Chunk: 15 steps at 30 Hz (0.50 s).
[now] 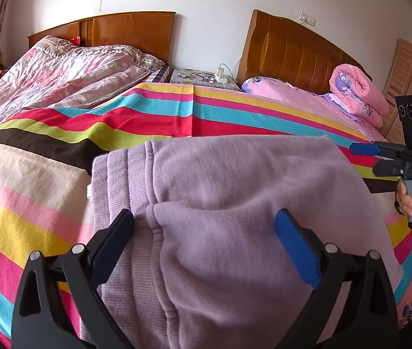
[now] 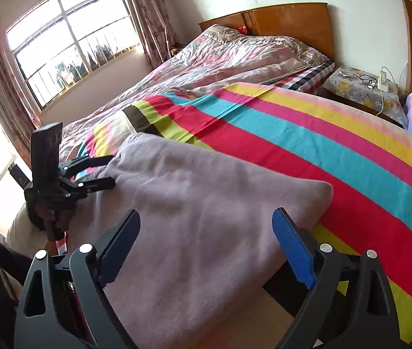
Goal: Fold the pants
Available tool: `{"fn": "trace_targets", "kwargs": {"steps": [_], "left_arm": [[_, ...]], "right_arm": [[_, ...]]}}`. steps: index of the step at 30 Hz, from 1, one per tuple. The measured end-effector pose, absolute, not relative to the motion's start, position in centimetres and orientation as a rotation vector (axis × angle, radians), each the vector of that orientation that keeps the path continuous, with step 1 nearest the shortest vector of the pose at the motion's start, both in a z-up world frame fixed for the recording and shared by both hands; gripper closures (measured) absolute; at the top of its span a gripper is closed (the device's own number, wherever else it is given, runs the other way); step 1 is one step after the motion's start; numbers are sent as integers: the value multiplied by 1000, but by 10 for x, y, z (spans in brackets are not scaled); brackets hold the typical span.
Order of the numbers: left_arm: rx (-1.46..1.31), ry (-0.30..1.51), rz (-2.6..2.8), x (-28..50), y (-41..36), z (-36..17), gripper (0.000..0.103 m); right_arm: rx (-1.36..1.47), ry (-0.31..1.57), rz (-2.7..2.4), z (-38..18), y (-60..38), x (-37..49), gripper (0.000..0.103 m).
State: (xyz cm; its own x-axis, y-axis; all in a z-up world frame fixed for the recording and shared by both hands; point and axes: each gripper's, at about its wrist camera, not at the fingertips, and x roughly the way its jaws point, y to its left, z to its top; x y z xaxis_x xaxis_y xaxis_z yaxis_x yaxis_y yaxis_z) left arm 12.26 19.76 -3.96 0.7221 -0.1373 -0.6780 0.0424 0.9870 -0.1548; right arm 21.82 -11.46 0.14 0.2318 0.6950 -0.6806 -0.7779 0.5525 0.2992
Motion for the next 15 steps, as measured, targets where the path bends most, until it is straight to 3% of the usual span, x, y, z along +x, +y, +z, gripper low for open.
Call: {"fn": "trace_targets", "kwargs": {"steps": [7,11,15], "left_arm": [[-129,745,-78,120,196,-38,5],[-165,734,-98,95,192,-18,5],[-25,754,-73,69,177,-11,5]], "right_arm": [[5,964,712,-24,-129,288,14],[-65,844,865,21,-70,267,13],[-276,840,1010,32,28,240,13]]}}
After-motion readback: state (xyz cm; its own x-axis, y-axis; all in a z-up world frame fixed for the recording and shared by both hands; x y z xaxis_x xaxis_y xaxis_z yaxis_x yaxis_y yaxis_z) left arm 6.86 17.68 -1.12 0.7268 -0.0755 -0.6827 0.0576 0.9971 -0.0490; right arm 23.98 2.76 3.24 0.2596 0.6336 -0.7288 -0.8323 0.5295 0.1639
